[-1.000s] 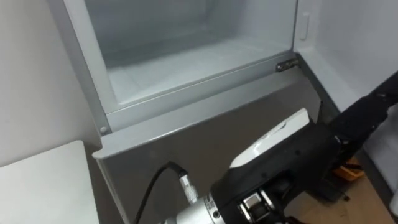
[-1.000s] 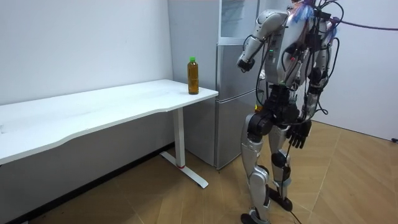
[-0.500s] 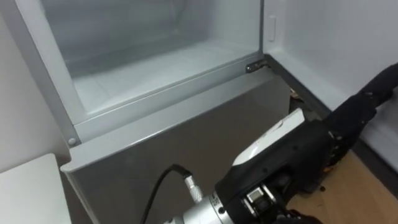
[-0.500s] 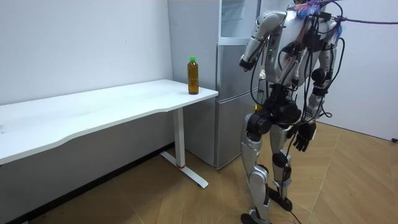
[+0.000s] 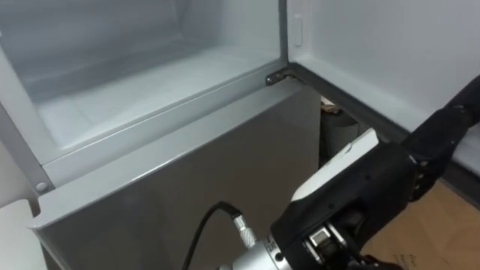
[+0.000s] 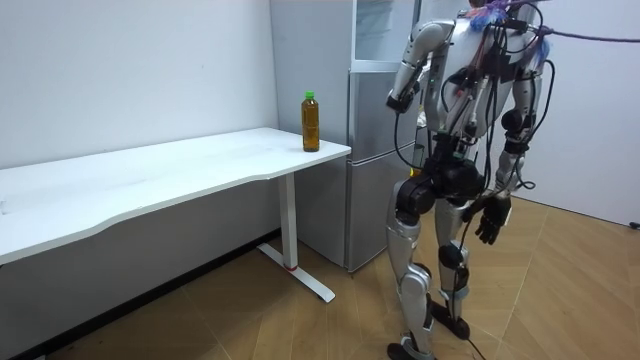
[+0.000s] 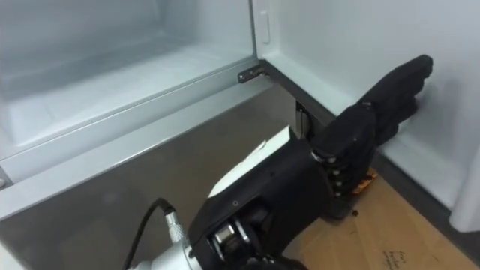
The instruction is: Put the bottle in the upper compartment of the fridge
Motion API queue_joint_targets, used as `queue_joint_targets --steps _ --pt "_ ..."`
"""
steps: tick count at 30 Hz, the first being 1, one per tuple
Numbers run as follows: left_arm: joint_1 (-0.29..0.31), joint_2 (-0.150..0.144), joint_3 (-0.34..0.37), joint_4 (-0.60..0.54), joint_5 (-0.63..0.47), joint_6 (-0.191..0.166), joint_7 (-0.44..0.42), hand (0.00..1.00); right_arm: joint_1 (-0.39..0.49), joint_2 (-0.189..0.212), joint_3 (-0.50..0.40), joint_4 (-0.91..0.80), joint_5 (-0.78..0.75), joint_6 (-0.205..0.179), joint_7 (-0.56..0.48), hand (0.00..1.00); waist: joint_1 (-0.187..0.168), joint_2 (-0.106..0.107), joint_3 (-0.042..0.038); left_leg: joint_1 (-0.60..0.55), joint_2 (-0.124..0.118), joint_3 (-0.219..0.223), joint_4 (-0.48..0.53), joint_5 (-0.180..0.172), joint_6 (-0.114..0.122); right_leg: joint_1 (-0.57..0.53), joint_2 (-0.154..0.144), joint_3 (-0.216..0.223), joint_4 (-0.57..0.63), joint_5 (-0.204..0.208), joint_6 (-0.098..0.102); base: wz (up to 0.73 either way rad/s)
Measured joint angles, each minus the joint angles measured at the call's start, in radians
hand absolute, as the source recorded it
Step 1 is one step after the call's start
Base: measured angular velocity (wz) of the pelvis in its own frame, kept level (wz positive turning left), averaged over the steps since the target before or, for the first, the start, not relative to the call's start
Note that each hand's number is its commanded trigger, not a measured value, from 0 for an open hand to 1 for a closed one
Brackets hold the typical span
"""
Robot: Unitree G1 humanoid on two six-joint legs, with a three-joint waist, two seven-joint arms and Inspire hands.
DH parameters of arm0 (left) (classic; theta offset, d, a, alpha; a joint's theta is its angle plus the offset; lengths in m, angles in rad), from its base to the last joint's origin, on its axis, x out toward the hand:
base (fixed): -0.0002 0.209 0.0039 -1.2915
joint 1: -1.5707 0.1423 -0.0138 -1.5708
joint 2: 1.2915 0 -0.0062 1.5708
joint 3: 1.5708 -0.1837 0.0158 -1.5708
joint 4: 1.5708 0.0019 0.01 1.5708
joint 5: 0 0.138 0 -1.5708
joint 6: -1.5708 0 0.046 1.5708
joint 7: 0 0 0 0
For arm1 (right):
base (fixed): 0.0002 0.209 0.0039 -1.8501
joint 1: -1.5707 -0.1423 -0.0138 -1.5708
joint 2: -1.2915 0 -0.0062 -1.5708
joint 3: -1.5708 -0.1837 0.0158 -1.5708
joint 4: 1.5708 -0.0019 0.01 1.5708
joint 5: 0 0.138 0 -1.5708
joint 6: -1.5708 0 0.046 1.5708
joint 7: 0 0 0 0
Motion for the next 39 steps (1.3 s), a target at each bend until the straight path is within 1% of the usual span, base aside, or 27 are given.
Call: queue_joint_targets --steps 2,6,11,13,14,18,19,20,21,22,24,25,26,27,28,30,31,33,34,35,36,37,38,39 --pt "-0.013 0.0 0.002 0.005 0.001 0.005 0.0 0.0 0.001 0.0 -0.001 0.003 0.005 0.0 0.01 0.0 -0.002 -0.002 0.0002 -0.003 0.002 -0.002 0.0 -0.002 -0.003 -0.003 0.004 0.002 0.005 0.001 -0.002 -0.2" --pt "-0.039 0.002 0.005 0.028 0.001 0.005 0.0 0.0 0.015 -0.001 -0.02 0.004 0.005 0.001 0.029 0.0 -0.025 -0.002 0.001 -0.006 0.01 -0.003 0.005 -0.013 -0.02 -0.006 0.012 0.004 0.005 0.003 -0.004 -0.05" --pt "-0.04 0.009 0.009 0.033 0.0 0.002 -0.001 0.0 0.026 0.0 -0.019 0.004 0.005 0.001 0.042 0.0 -0.023 0.004 0.0029 -0.006 0.015 -0.008 0.005 -0.014 -0.022 -0.003 0.017 0.002 0.007 0.005 -0.007 0.0" --pt "-0.049 0.01 0.01 0.039 -0.002 0.002 0.003 0.0 0.024 0.0 -0.017 0.002 0.016 0.001 0.038 0.0 -0.02 0.008 0.0022 -0.011 0.015 -0.031 0.005 -0.014 -0.022 -0.002 0.016 -0.014 0.008 0.005 -0.008 0.16" --pt "-0.049 0.011 0.01 0.039 -0.002 0.002 0.003 0.0 0.023 0.0 -0.017 0.0 0.019 0.001 0.034 0.0 -0.02 0.009 0.0021 -0.014 0.015 -0.034 0.005 -0.014 -0.022 -0.002 0.015 -0.019 0.009 0.006 -0.009 0.29" --pt "-0.049 0.02 0.008 0.04 -0.001 0.002 0.003 0.0 0.008 0.0 -0.021 -0.007 0.02 0.0 0.004 0.0 -0.015 0.011 0.0024 -0.029 0.012 -0.093 0.002 -0.013 -0.022 0.006 0.004 -0.074 0.006 0.005 -0.008 0.4" --pt "-0.049 0.022 0.008 0.04 -0.001 0.002 0.003 0.0 0.004 0.0 -0.021 -0.007 0.02 0.0 -0.005 0.0 -0.013 0.011 0.0024 -0.029 0.011 -0.099 0.002 -0.013 -0.023 0.01 0.003 -0.081 0.003 0.005 -0.008 0.4" --pt "-0.049 0.022 0.009 0.04 0.001 0.005 0.003 0.0 -0.003 0.001 -0.021 -0.007 0.02 0.0 -0.021 0.0 -0.002 0.01 0.0026 -0.033 0.009 -0.119 0.001 -0.013 -0.023 0.013 -0.001 -0.099 0.003 0.005 -0.007 0.38" --pt "-0.049 0.021 0.009 0.04 0.001 0.007 0.003 0.0 -0.008 0.002 -0.017 -0.007 0.018 0.002 -0.032 0.0 0.013 0.011 0.0025 -0.04 0.006 -0.132 0.003 -0.012 -0.023 0.01 -0.007 -0.111 0.004 0.001 -0.005 0.4" --pt "-0.049 0.02 0.009 0.04 0.002 0.01 0.003 0.0 -0.009 0.001 -0.017 -0.007 0.01 0.004 -0.038 0.0 0.021 0.01 0.0025 -0.043 0.003 -0.143 0.004 -0.011 -0.023 0.011 -0.012 -0.122 0.006 0.0 -0.003 0.45" --pt "-0.038 0.026 0.01 0.04 0.002 0.018 0.003 0.0 -0.009 0.0 -0.017 -0.007 0.001 0.017 -0.052 0.0 0.051 0.008 0.0028 -0.058 -0.01 -0.18 0.004 -0.001 -0.013 0.01 -0.028 -0.154 0.01 -0.004 0.002 0.5" --pt "-0.032 0.026 0.01 0.04 0.005 0.019 0.003 0.0 -0.008 0.001 -0.015 -0.007 0.001 0.02 -0.054 0.0 0.064 0.007 0.0039 -0.06 -0.014 -0.187 0.004 0.003 -0.011 0.009 -0.032 -0.16 0.014 -0.004 0.003 0.35" --pt "-0.019 0.026 0.01 0.04 0.023 0.019 0.004 0.0 -0.008 -0.001 -0.006 -0.007 0.0 0.022 -0.056 0.0 0.092 0.005 0.004 -0.071 -0.02 -0.197 0.004 0.006 -0.009 -0.002 -0.039 -0.166 0.025 -0.008 0.005 0.24" --pt "-0.011 0.029 0.01 0.039 0.046 0.02 0.004 0.0 -0.012 -0.002 0.013 -0.007 -0.002 0.022 -0.058 0.0 0.117 -0.001 0.005 -0.08 -0.025 -0.204 0.003 0.012 -0.005 -0.012 -0.047 -0.177 0.034 -0.008 0.006 0.21" --pt "-0.006 0.03 0.01 0.039 0.054 0.022 0.005 0.0 -0.012 -0.002 0.024 -0.007 -0.003 0.022 -0.059 0.0 0.129 -0.005 0.0049 -0.086 -0.027 -0.211 0.003 0.014 -0.004 -0.016 -0.049 -0.183 0.038 -0.009 0.006 0.3" --pt "0.014 0.037 0.01 0.031 0.099 0.022 0.007 0.0 -0.013 -0.001 0.035 -0.008 -0.007 0.022 -0.06 0.0 0.156 -0.021 0.0015 -0.113 -0.034 -0.249 0.003 0.024 0.0 -0.013 -0.057 -0.212 0.04 -0.009 0.006 0.42" --pt "0.017 0.043 0.01 0.029 0.104 0.022 0.008 0.0 -0.013 -0.002 0.044 -0.008 -0.008 0.022 -0.06 0.0 0.168 -0.025 0.0029 -0.115 -0.034 -0.253 0.003 0.025 0.0 -0.014 -0.057 -0.215 0.039 -0.009 0.006 0.28" --pt "0.048 0.058 0.021 0.024 0.117 0.024 0.003 0.0 -0.013 -0.006 0.077 -0.007 -0.034 0.023 -0.06 0.0 0.221 -0.033 -0.0007 -0.115 -0.034 -0.261 0.004 0.026 -0.001 -0.01 -0.057 -0.22 0.038 -0.009 0.005 0.06" --pt "0.06 0.059 0.029 0.018 0.116 0.024 0.0 0.0 -0.013 -0.007 0.085 -0.007 -0.04 0.024 -0.06 0.0 0.233 -0.035 -0.0006 -0.114 -0.034 -0.263 0.004 0.026 -0.001 -0.009 -0.057 -0.221 0.038 -0.009 0.006 0.05" --pt "0.088 0.059 0.048 -0.001 0.116 0.024 -0.001 0.0 -0.013 -0.011 0.101 -0.007 -0.055 0.024 -0.058 0.0 0.25 -0.036 -0.0005 -0.114 -0.034 -0.269 0.004 0.026 -0.001 -0.006 -0.057 -0.224 0.037 -0.009 0.006 0.11" --pt "0.109 0.06 0.066 -0.009 0.116 0.023 -0.001 0.0 -0.013 -0.011 0.101 -0.007 -0.075 0.024 -0.055 0.0 0.26 -0.038 -0.0003 -0.114 -0.035 -0.279 0.004 0.026 -0.001 0.0 -0.058 -0.233 0.033 -0.009 0.006 0.19" --pt "0.12 0.062 0.074 -0.009 0.116 0.023 0.0 0.0 -0.013 -0.011 0.102 -0.006 -0.077 0.025 -0.055 0.0 0.26 -0.04 -0.0008 -0.114 -0.035 -0.284 0.004 0.026 -0.001 0.005 -0.058 -0.239 0.029 -0.009 0.006 0.22" --pt "0.143 0.066 0.089 -0.01 0.116 0.023 0.001 0.0 -0.013 -0.011 0.103 0.0 -0.079 0.025 -0.055 0.0 0.264 -0.044 -0.0012 -0.111 -0.035 -0.285 0.004 0.027 -0.001 0.016 -0.058 -0.246 0.02 -0.009 0.006 0.15" --pt "0.159 0.068 0.099 -0.012 0.118 0.023 0.004 0.0 -0.013 -0.011 0.103 0.007 -0.079 0.025 -0.056 0.0 0.275 -0.046 -0.0019 -0.108 -0.035 -0.285 0.004 0.027 -0.001 0.02 -0.058 -0.246 0.018 -0.009 0.006 0.09"
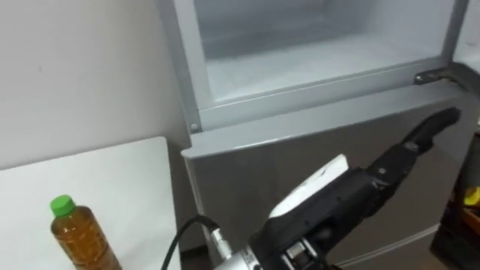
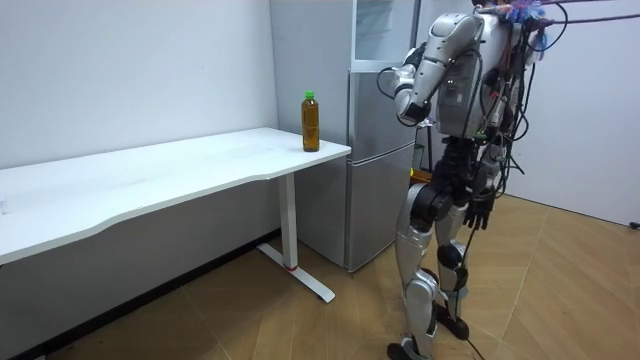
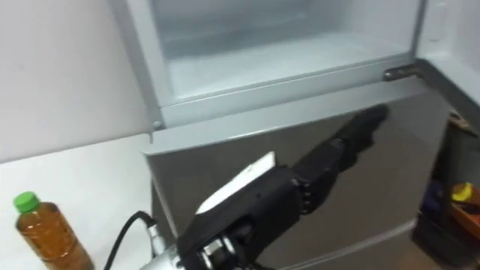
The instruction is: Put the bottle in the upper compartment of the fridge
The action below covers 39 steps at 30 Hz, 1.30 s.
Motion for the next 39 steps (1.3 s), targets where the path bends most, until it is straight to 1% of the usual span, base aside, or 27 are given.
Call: queue_joint_targets --steps 2,3,5,10,12,14,16,17,18,19,20,21,22,23,25,26,27,28,29,30,31,32,33,35,36,37,39 --pt "0.004 0.006 0.008 0.0 0.0 0.0 0.004 0.0 0.0 0.0 0.0 0.006 0.0 0.0 0.0 0.0 0.009 -0.003 -0.0002 0.002 0.0 -0.003 0.0 0.0 0.0 0.009 0.0 -0.005 -0.007 0.0 0.0 0.07" --pt "0.004 0.01 0.014 0.0 0.0 0.0 0.008 0.0 0.0 0.0 0.0 0.009 -0.002 0.0 0.0 0.0 0.013 -0.005 -0.0031 0.002 -0.001 -0.005 0.0 0.0 0.0 0.012 0.0 -0.007 -0.012 0.0 0.0 0.08" --pt "0.004 0.013 0.02 -0.001 0.0 0.0 0.019 0.0 0.0 0.0 0.0 0.014 -0.002 0.0 0.001 0.0 0.017 -0.007 -0.0047 0.002 -0.001 -0.009 0.0 0.0 0.0 0.015 0.0 -0.011 -0.015 0.0 0.0 0.07" --pt "0.006 0.015 0.05 -0.023 0.033 0.0 0.053 0.0 0.0 -0.005 -0.003 0.014 -0.003 -0.002 0.002 0.0 0.029 -0.011 -0.0045 0.008 0.0 -0.013 0.0 0.0 0.0 0.026 0.001 -0.018 -0.02 0.0 0.0 0.03" --pt "0.01 0.014 0.109 -0.069 0.089 -0.003 0.072 0.0 -0.001 -0.011 -0.008 0.014 -0.002 -0.006 0.001 0.0 0.037 -0.014 -0.0056 0.011 -0.001 -0.015 -0.001 0.0 0.0 0.027 0.001 -0.019 -0.016 0.0 0.001 0.0" --pt "0.012 0.012 0.159 -0.078 0.114 -0.02 0.102 0.0 0.0 -0.011 -0.012 0.014 -0.003 -0.006 0.001 0.0 0.043 -0.015 -0.006 0.022 0.0 -0.017 -0.001 0.0 0.0 0.04 0.001 -0.021 -0.017 0.0 0.001 0.0" --pt "0.023 0.014 0.207 -0.093 0.147 -0.026 0.131 0.0 0.001 -0.012 -0.021 0.014 -0.003 -0.006 0.0 0.0 0.053 -0.019 -0.0056 0.032 -0.001 -0.019 -0.002 0.0 -0.001 0.051 0.002 -0.022 -0.019 -0.001 0.001 0.03" --pt "0.037 0.015 0.24 -0.097 0.178 -0.034 0.147 0.0 0.007 -0.011 -0.04 0.015 -0.003 -0.006 -0.002 0.0 0.059 -0.021 -0.0075 0.038 -0.001 -0.022 -0.003 0.0 -0.001 0.062 0.002 -0.026 -0.026 -0.001 0.001 0.05" --pt "0.055 0.016 0.279 -0.108 0.204 -0.036 0.169 0.0 0.009 -0.012 -0.055 0.018 -0.002 -0.006 -0.003 0.0 0.068 -0.02 -0.0117 0.043 -0.001 -0.023 -0.003 0.0 -0.001 0.07 0.003 -0.027 -0.033 -0.001 0.001 0.07" --pt "0.065 0.016 0.303 -0.116 0.217 -0.038 0.18 0.0 0.009 -0.012 -0.071 0.017 -0.002 -0.006 -0.003 0.0 0.071 -0.021 -0.0116 0.045 -0.001 -0.025 -0.003 0.0 -0.001 0.073 0.003 -0.028 -0.033 -0.001 0.001 0.05" --pt "0.082 0.018 0.35 -0.131 0.248 -0.041 0.206 0.0 0.01 -0.01 -0.105 0.017 0.005 -0.01 -0.003 0.0 0.079 -0.021 -0.0143 0.046 -0.001 -0.029 -0.001 0.0 -0.001 0.077 0.003 -0.031 -0.036 -0.001 0.001 0.13" --pt "0.089 0.021 0.393 -0.144 0.261 -0.043 0.239 0.0 0.011 -0.005 -0.129 0.017 0.018 -0.024 -0.004 0.0 0.087 -0.02 -0.0162 0.047 -0.001 -0.035 0.0 0.0 -0.001 0.08 0.003 -0.039 -0.044 -0.001 0.001 0.18" --pt "0.089 0.021 0.411 -0.148 0.262 -0.045 0.255 0.0 0.012 -0.002 -0.131 0.017 0.024 -0.031 -0.006 0.0 0.09 -0.021 -0.0175 0.046 -0.001 -0.04 0.0 0.001 -0.001 0.083 0.003 -0.045 -0.049 -0.001 0.001 0.24" --pt "0.095 0.023 0.454 -0.161 0.262 -0.058 0.289 0.0 0.014 0.001 -0.131 0.018 0.049 -0.036 -0.009 0.0 0.106 -0.02 -0.0201 0.047 -0.002 -0.048 0.0 0.001 -0.002 0.09 0.003 -0.052 -0.05 -0.001 0.001 0.15" --pt "0.116 0.033 0.544 -0.2 0.278 -0.09 0.357 0.0 0.03 0.002 -0.145 0.017 0.067 -0.055 -0.009 0.0 0.141 -0.019 -0.0214 0.053 -0.003 -0.055 0.001 0.0 -0.002 0.105 0.003 -0.057 -0.053 -0.001 0.001 0.12" --pt "0.119 0.035 0.568 -0.205 0.29 -0.1 0.376 0.0 0.037 0.004 -0.157 0.017 0.066 -0.061 -0.009 0.0 0.146 -0.019 -0.0215 0.054 -0.003 -0.061 0.002 0.0 -0.002 0.11 0.003 -0.063 -0.054 -0.001 0.001 0.26" --pt "0.132 0.039 0.618 -0.214 0.304 -0.122 0.422 0.0 0.047 0.007 -0.181 0.017 0.066 -0.07 -0.009 0.0 0.149 -0.018 -0.0221 0.053 -0.005 -0.075 0.002 0.0 -0.002 0.114 0.001 -0.077 -0.057 -0.002 0.002 0.23" --pt "0.144 0.04 0.647 -0.222 0.306 -0.129 0.445 0.0 0.052 0.008 -0.197 0.016 0.066 -0.075 -0.009 0.0 0.152 -0.016 -0.0229 0.053 -0.005 -0.077 0.002 0.001 -0.002 0.116 0.002 -0.079 -0.06 -0.002 0.002 0.17" --pt "0.172 0.041 0.702 -0.232 0.318 -0.149 0.491 0.0 0.065 0.008 -0.225 0.014 0.067 -0.089 -0.009 0.0 0.164 -0.011 -0.0247 0.052 -0.005 -0.078 0.002 0.001 -0.002 0.119 0.003 -0.079 -0.067 -0.002 0.002 0.05" --pt "0.195 0.041 0.749 -0.233 0.325 -0.159 0.534 0.0 0.082 0.011 -0.252 0.012 0.069 -0.105 -0.009 0.0 0.174 -0.007 -0.0267 0.052 -0.005 -0.079 0.002 0.001 -0.002 0.121 0.003 -0.081 -0.068 -0.002 0.002 0.04" --pt "0.205 0.041 0.771 -0.232 0.326 -0.164 0.555 0.0 0.085 0.012 -0.263 0.013 0.072 -0.108 -0.008 0.0 0.177 -0.005 -0.0273 0.052 -0.005 -0.082 0.002 0.0 -0.002 0.123 0.003 -0.084 -0.069 -0.002 0.003 0.12" --pt "0.223 0.042 0.816 -0.228 0.326 -0.174 0.598 0.0 0.087 0.012 -0.284 0.012 0.076 -0.114 -0.006 0.0 0.179 -0.001 -0.0255 0.052 -0.007 -0.09 0.002 0.0 -0.002 0.128 0.002 -0.091 -0.072 -0.003 0.003 0.18" --pt "0.244 0.042 0.852 -0.214 0.324 -0.191 0.637 0.0 0.09 0.014 -0.303 0.004 0.08 -0.121 -0.001 0.0 0.179 -0.007 -0.0215 0.052 -0.009 -0.1 0.001 0.0 -0.003 0.135 0.002 -0.098 -0.08 -0.003 0.003 0.18" --pt "0.275 0.042 0.894 -0.173 0.319 -0.218 0.683 0.0 0.093 0.016 -0.327 -0.014 0.085 -0.137 0.008 0.0 0.188 -0.001 -0.0232 0.058 -0.01 -0.103 0.001 0.0 -0.003 0.14 0.002 -0.099 -0.081 -0.003 0.003 0.05" --pt "0.302 0.042 0.91 -0.146 0.308 -0.22 0.71 0.0 0.095 0.018 -0.327 -0.021 0.091 -0.149 0.012 0.0 0.196 0.003 -0.021 0.067 -0.011 -0.103 -0.001 0.0 -0.003 0.15 0.001 -0.098 -0.084 -0.004 0.005 0.0" --pt "0.317 0.042 0.916 -0.134 0.295 -0.22 0.724 0.0 0.096 0.019 -0.327 -0.022 0.095 -0.152 0.012 0.0 0.198 0.005 -0.0216 0.068 -0.012 -0.103 -0.001 0.0 -0.003 0.151 0.0 -0.098 -0.084 -0.005 0.006 0.0" --pt "0.376 0.042 0.934 -0.071 0.269 -0.227 0.772 0.0 0.091 0.028 -0.329 -0.049 0.103 -0.155 0.012 0.0 0.199 0.008 -0.0206 0.065 -0.017 -0.115 -0.002 0.0 -0.003 0.15 -0.004 -0.109 -0.082 -0.008 0.008 0.13"
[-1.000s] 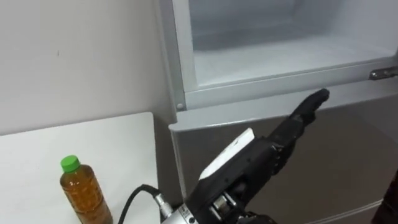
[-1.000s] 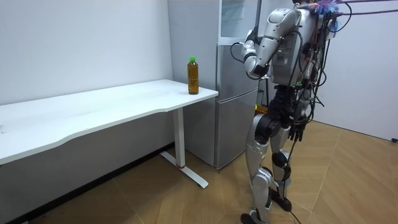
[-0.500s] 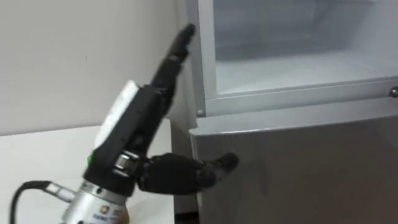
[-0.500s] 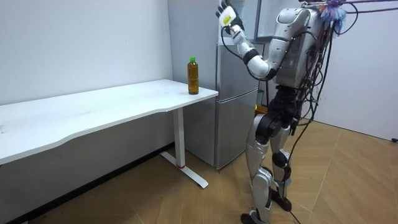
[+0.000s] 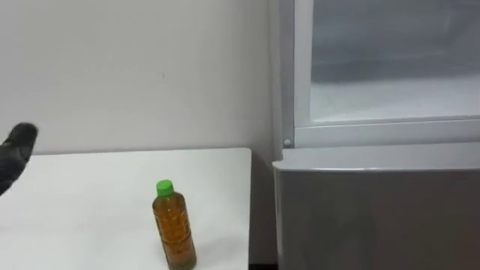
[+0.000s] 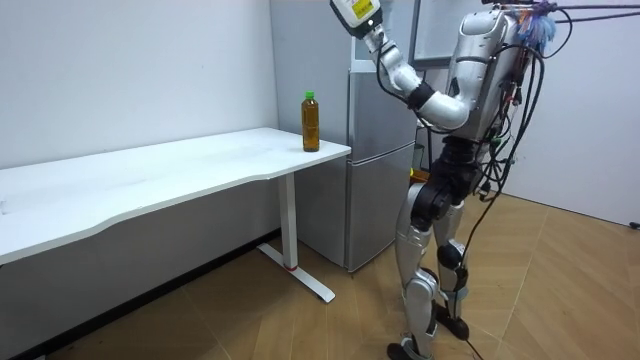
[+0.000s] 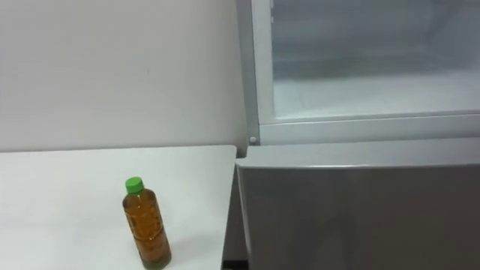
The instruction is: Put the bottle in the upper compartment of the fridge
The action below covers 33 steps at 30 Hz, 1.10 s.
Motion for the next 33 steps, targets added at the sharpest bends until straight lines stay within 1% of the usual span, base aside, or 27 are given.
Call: queue_joint_targets --steps 1,3,4,5,6,7,8,9,10,12,13,15,16,18,20,21,24,26,29,32,33 --pt "0.018 0.0 -0.001 0.023 -0.01 -0.004 0.01 0.0 0.004 0.003 0.0 -0.011 0.0 0.0 0.001 0.0 0.0 0.0 -0.0006 0.0 -0.002 -0.003 0.0 0.0 0.0 0.001 -0.002 -0.003 0.002 -0.002 0.001 0.12" --pt "0.1 0.0 -0.001 0.132 -0.071 -0.004 0.022 0.0 0.009 0.009 0.001 -0.044 0.0 0.01 0.004 0.0 0.001 -0.002 -0.0008 0.001 -0.007 -0.01 0.0 0.0 0.0 -0.001 -0.008 -0.004 0.007 -0.008 0.004 0.03" --pt "0.12 0.0 -0.002 0.162 -0.086 -0.001 0.022 0.0 0.012 0.012 0.001 -0.055 -0.003 0.012 0.004 0.0 -0.001 -0.004 -0.0005 -0.001 -0.007 -0.012 0.0 0.0 0.0 -0.001 -0.008 -0.004 0.007 -0.008 0.004 0.06" --pt "0.155 -0.001 -0.008 0.23 -0.115 0.001 0.022 0.0 0.024 0.019 0.001 -0.089 -0.002 0.014 0.004 0.0 -0.001 -0.012 -0.0018 -0.005 -0.007 -0.013 0.0 0.0 0.0 -0.002 -0.008 -0.012 0.011 -0.008 0.004 0.09" --pt "0.184 -0.004 -0.014 0.299 -0.125 0.001 0.022 0.0 0.037 0.028 -0.001 -0.114 -0.002 0.013 0.011 0.0 0.001 -0.022 -0.0014 -0.003 -0.007 -0.016 0.0 0.0 0.0 -0.002 -0.009 -0.014 0.017 -0.012 0.003 0.08" --pt "0.2 -0.007 -0.016 0.333 -0.124 0.001 0.022 0.0 0.044 0.033 -0.002 -0.12 -0.002 0.012 0.015 0.0 0.001 -0.027 -0.0025 -0.003 -0.007 -0.016 0.001 0.0 0.0 0.0 -0.009 -0.015 0.017 -0.012 0.003 0.04" --pt "0.222 -0.012 -0.031 0.416 -0.134 -0.001 0.024 0.0 0.048 0.04 -0.01 -0.126 -0.002 0.01 0.02 0.0 -0.004 -0.03 -0.0032 -0.003 -0.007 -0.016 0.002 0.0 0.0 0.001 -0.008 -0.017 0.017 -0.013 0.003 0.05" --pt "0.232 -0.015 -0.056 0.502 -0.156 0.0 0.033 0.0 0.052 0.043 -0.01 -0.131 -0.003 0.012 0.023 0.0 -0.002 -0.035 -0.0048 -0.003 -0.007 -0.016 0.001 0.0 0.0 0.003 -0.008 -0.019 0.016 -0.013 0.003 0.06" --pt "0.237 -0.016 -0.071 0.545 -0.164 0.0 0.037 0.0 0.055 0.044 -0.01 -0.136 -0.003 0.012 0.023 0.0 0.0 -0.035 -0.0046 -0.003 -0.007 -0.016 0.001 0.0 0.0 0.003 -0.008 -0.02 0.016 -0.013 0.003 0.04" --pt "0.26 -0.02 -0.137 0.709 -0.205 -0.001 0.037 0.0 0.059 0.045 -0.01 -0.158 -0.002 0.011 0.024 0.0 -0.002 -0.046 -0.0053 -0.002 -0.007 -0.017 0.001 -0.001 0.0 0.005 -0.009 -0.02 0.018 -0.013 0.003 0.0" --pt "0.261 -0.019 -0.16 0.756 -0.216 -0.001 0.035 0.0 0.059 0.045 -0.01 -0.167 -0.002 0.011 0.025 0.0 -0.002 -0.048 -0.0046 -0.003 -0.007 -0.017 0.003 -0.001 -0.001 0.006 -0.009 -0.021 0.018 -0.013 0.003 0.0" --pt "0.262 -0.024 -0.243 0.916 -0.229 -0.003 0.025 0.0 0.063 0.045 -0.011 -0.195 0.002 0.009 0.03 0.0 -0.001 -0.055 -0.0033 -0.003 -0.007 -0.018 0.001 -0.003 -0.002 0.005 -0.008 -0.02 0.017 -0.013 0.004 0.0" --pt "0.261 -0.024 -0.26 0.963 -0.229 -0.004 0.017 0.0 0.063 0.045 -0.01 -0.202 0.002 0.009 0.034 0.0 0.001 -0.055 -0.0034 -0.002 -0.006 -0.017 0.0 -0.003 -0.002 0.005 -0.008 -0.02 0.017 -0.013 0.004 0.0" --pt "0.257 -0.024 -0.308 1.135 -0.227 -0.006 -0.008 0.0 0.062 0.044 -0.012 -0.223 0.002 0.005 0.045 0.0 -0.008 -0.054 -0.0037 0.001 -0.005 -0.016 -0.001 -0.005 -0.003 0.005 -0.007 -0.018 0.019 -0.013 0.004 0.0" --pt "0.268 -0.023 -0.331 1.208 -0.228 -0.008 -0.02 0.0 0.062 0.044 -0.012 -0.231 0.001 0.003 0.054 0.0 -0.011 -0.055 -0.0029 -0.002 -0.004 -0.016 -0.001 -0.005 -0.004 0.002 -0.007 -0.019 0.021 -0.013 0.003 0.0" --pt "0.264 -0.021 -0.34 1.266 -0.226 -0.009 -0.033 0.0 0.062 0.043 -0.012 -0.231 0.003 -0.003 0.06 0.0 -0.012 -0.055 -0.0027 -0.004 -0.005 -0.016 -0.001 -0.005 -0.004 0.001 -0.007 -0.02 0.02 -0.013 0.003 0.0" --pt "0.269 -0.024 -0.354 1.375 -0.227 -0.008 -0.072 0.0 0.065 0.048 -0.012 -0.25 0.003 -0.016 0.089 0.0 -0.025 -0.056 0.0017 -0.002 -0.005 -0.016 -0.005 -0.005 -0.004 0.002 -0.007 -0.019 0.019 -0.013 0.004 0.0" --pt "0.27 -0.027 -0.357 1.4 -0.226 -0.007 -0.098 0.0 0.071 0.048 -0.012 -0.278 0.002 -0.021 0.102 0.0 -0.028 -0.051 0.0036 -0.004 -0.005 -0.015 -0.005 -0.005 -0.004 -0.003 -0.007 -0.018 0.02 -0.013 0.004 0.0" --pt "0.265 -0.027 -0.358 1.435 -0.225 -0.008 -0.14 0.0 0.082 0.048 -0.009 -0.326 -0.006 -0.047 0.122 0.0 -0.033 -0.044 0.0032 -0.007 -0.005 -0.012 -0.005 -0.005 -0.004 -0.005 -0.007 -0.018 0.019 -0.013 0.004 0.0" --pt "0.246 -0.026 -0.369 1.45 -0.161 -0.005 -0.191 0.0 0.115 0.049 0.0 -0.439 -0.02 -0.053 0.146 0.0 -0.04 -0.045 0.0008 -0.017 -0.005 -0.012 -0.006 -0.005 -0.004 -0.013 -0.007 -0.016 0.019 -0.014 0.004 0.0" --pt "0.241 -0.026 -0.387 1.45 -0.135 -0.003 -0.211 0.0 0.129 0.047 0.014 -0.503 -0.019 -0.057 0.158 0.0 -0.049 -0.046 0.0005 -0.023 -0.005 -0.012 -0.005 -0.005 -0.004 -0.022 -0.008 -0.016 0.02 -0.013 0.004 0.0"
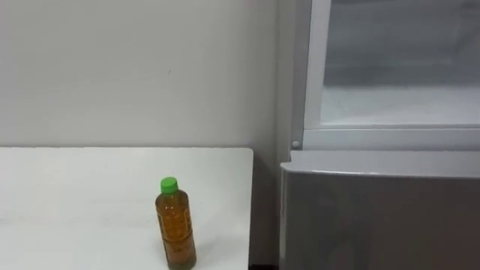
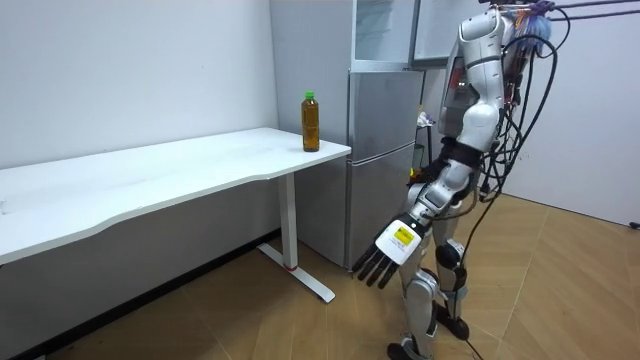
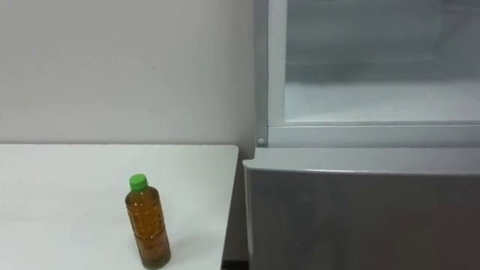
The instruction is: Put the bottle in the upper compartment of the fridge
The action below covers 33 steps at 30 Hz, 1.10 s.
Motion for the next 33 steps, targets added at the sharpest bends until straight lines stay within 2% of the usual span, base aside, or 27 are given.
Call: queue_joint_targets --steps 1,2,5,11,17,18,21,27,31,33 --pt "-0.002 0.0 -0.011 0.0 0.009 0.003 -0.009 0.0 0.002 0.0 0.005 -0.024 0.0 -0.001 0.006 0.0 -0.006 0.0 -0.0002 -0.005 0.0 0.0 0.001 0.0 0.0 -0.004 0.0 0.0 0.001 0.0 0.0 -0.04" --pt "-0.011 0.0 -0.03 -0.001 0.028 0.013 -0.031 0.0 0.006 0.001 0.02 -0.076 0.0 -0.001 0.017 0.0 -0.011 -0.007 -0.0039 -0.013 0.0 0.004 0.006 0.0 0.0 -0.015 0.0 0.004 0.005 0.0 0.0 -0.1" --pt "-0.035 0.001 -0.054 -0.001 0.072 0.022 -0.082 0.0 0.017 0.0 0.061 -0.216 0.001 -0.001 0.042 0.0 -0.013 -0.009 -0.0018 -0.026 0.002 0.017 0.009 0.0 0.0 -0.039 -0.001 0.021 0.017 0.0 -0.001 -0.14" --pt "-0.077 0.022 -0.07 0.004 0.083 0.034 -0.13 0.0 0.021 -0.003 0.125 -0.464 0.005 0.007 0.085 0.0 -0.011 -0.011 0.0015 -0.028 0.001 0.039 0.007 0.0 0.0 -0.053 -0.002 0.039 0.023 0.0 -0.001 -0.09" --pt "-0.076 0.029 -0.07 0.004 0.08 0.057 -0.175 0.0 0.021 -0.004 0.126 -0.566 0.008 0.012 0.136 0.0 -0.008 -0.004 0.0017 -0.028 0.002 0.047 0.007 0.0 0.0 -0.051 -0.002 0.039 0.022 0.0 -0.001 0.01" --pt "-0.074 0.03 -0.068 0.005 0.079 0.06 -0.183 0.0 0.021 -0.003 0.126 -0.595 0.008 0.015 0.145 0.0 -0.005 -0.01 0.0056 -0.028 0.002 0.055 0.006 0.0 0.0 -0.053 -0.002 0.039 0.023 0.0 -0.001 0.0" --pt "-0.068 0.035 -0.067 0.005 0.08 0.075 -0.192 0.0 0.021 0.003 0.126 -0.705 0.008 0.026 0.161 0.0 -0.005 -0.01 0.0055 -0.03 0.003 0.058 0.006 0.0 0.0 -0.058 -0.003 0.044 0.03 0.0 -0.001 -0.04" --pt "-0.063 0.051 -0.067 0.01 0.081 0.092 -0.194 0.0 0.009 0.003 0.138 -0.82 0.025 0.033 0.178 0.0 0.004 -0.031 -0.001 -0.025 0.003 0.058 0.007 0.0 0.0 -0.055 -0.004 0.045 0.033 0.0 -0.001 0.0" --pt "-0.064 0.061 -0.068 0.006 0.083 0.099 -0.214 0.0 0.008 -0.001 0.145 -0.91 0.045 0.043 0.189 0.0 0.02 -0.034 -0.0013 -0.027 0.003 0.061 0.007 -0.002 0.003 -0.052 -0.004 0.046 0.033 0.001 -0.001 0.0" --pt "-0.064 0.061 -0.068 0.01 0.082 0.117 -0.226 0.0 -0.007 -0.002 0.149 -0.957 0.056 0.044 0.196 0.0 0.024 -0.033 -0.001 -0.027 0.004 0.062 0.007 -0.002 0.003 -0.048 -0.003 0.046 0.033 0.004 -0.001 0.0"
